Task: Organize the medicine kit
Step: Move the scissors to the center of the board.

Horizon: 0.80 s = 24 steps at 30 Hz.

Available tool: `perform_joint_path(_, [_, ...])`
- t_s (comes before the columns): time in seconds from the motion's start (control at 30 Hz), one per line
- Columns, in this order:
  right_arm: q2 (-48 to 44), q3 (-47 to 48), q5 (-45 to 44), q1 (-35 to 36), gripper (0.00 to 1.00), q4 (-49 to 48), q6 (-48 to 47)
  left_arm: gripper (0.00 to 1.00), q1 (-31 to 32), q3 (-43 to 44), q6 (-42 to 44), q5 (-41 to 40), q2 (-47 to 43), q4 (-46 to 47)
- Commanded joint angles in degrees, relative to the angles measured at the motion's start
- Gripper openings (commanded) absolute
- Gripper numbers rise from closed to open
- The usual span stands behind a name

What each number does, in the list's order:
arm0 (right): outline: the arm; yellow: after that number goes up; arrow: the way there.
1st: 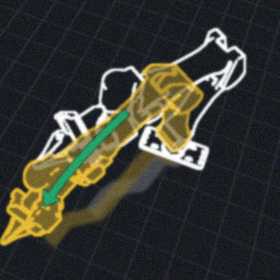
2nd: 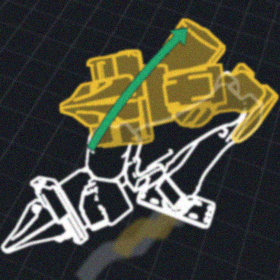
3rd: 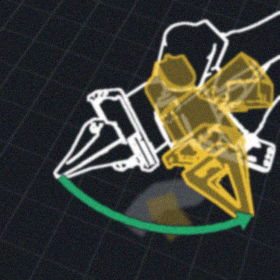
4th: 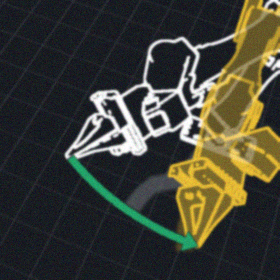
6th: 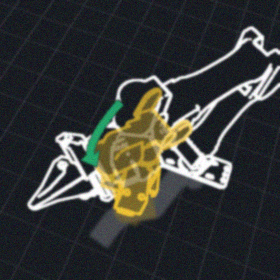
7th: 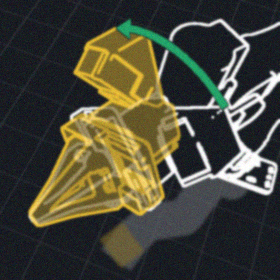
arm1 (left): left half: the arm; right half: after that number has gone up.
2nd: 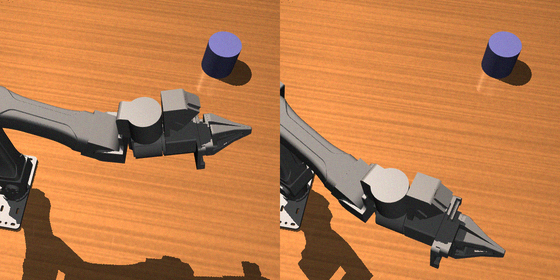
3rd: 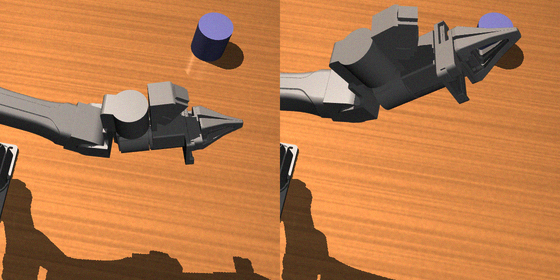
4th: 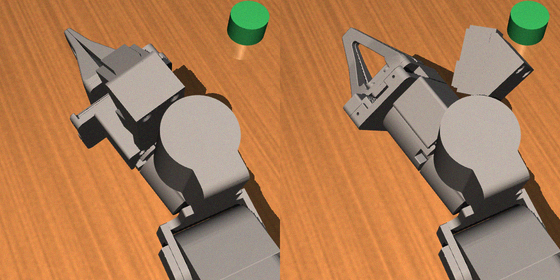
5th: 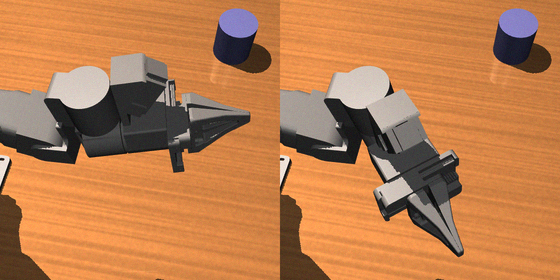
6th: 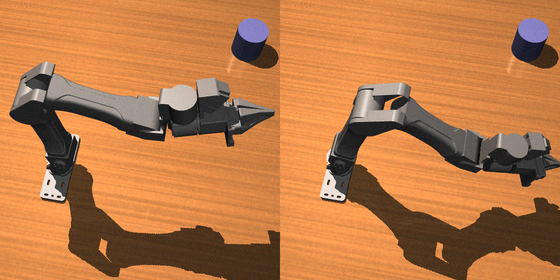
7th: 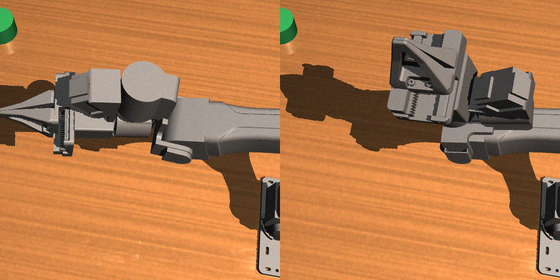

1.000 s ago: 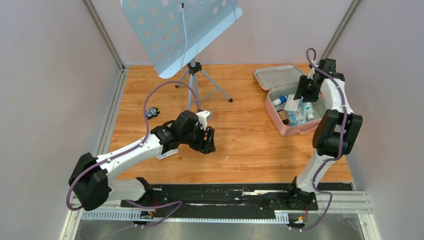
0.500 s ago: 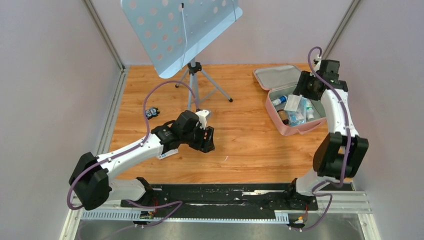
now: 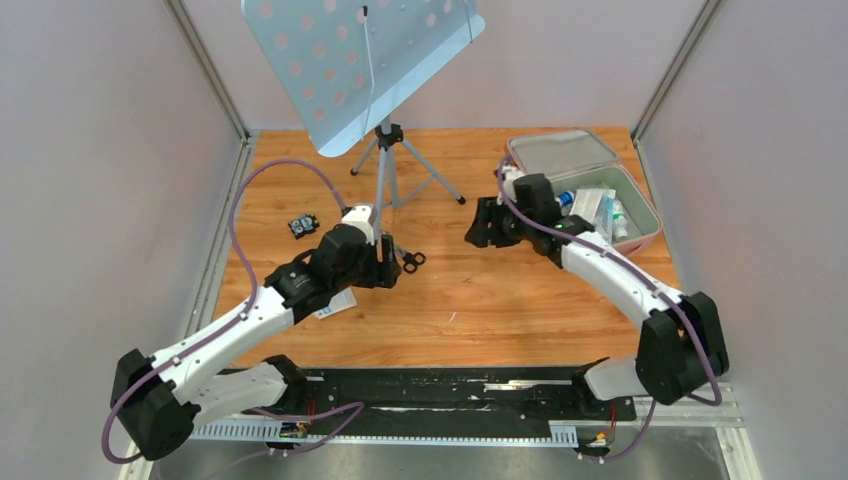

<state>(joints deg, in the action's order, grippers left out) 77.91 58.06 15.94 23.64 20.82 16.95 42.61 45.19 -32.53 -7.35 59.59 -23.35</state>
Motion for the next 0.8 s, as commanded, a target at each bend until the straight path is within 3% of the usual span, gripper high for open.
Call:
perform_joint_path(0.0, [5.1, -0.8, -7.0, 9.2, 0.54, -9.8, 3.6, 0.78, -1.1, -2.5, -6.1, -9.6, -6.4, -3.2])
perform_joint_path(0.17, [11.2, -3.2, -15.0, 17.5, 0.54, -19.6, -0.7, 0.79, -3.5, -5.4, -11.3, -15.8, -12.2, -8.6])
perform_joint_path(0.27, [13.4, -8.8, -15.9, 20.5, 0.54, -34.3, -5.8, 0.8, -4.0, -6.4, -14.4, -18.5, -16.4, -10.6])
perform_joint_path(0.33, [15.7, -9.7, -15.9, 21.2, 0.53, -39.1, -7.4, 0.8, -4.0, -6.5, -16.0, -20.8, -18.2, -12.6])
perform_joint_path(0.5, [22.2, -6.3, -15.8, 22.0, 0.45, -41.0, -9.8, 0.8, -4.0, -6.7, -17.2, -23.9, -21.4, -15.9])
perform_joint_path(0.77, [28.0, 0.3, -18.0, 23.7, 0.43, -38.2, -13.9, 0.8, -4.0, -7.0, -18.6, -25.2, -23.9, -17.7])
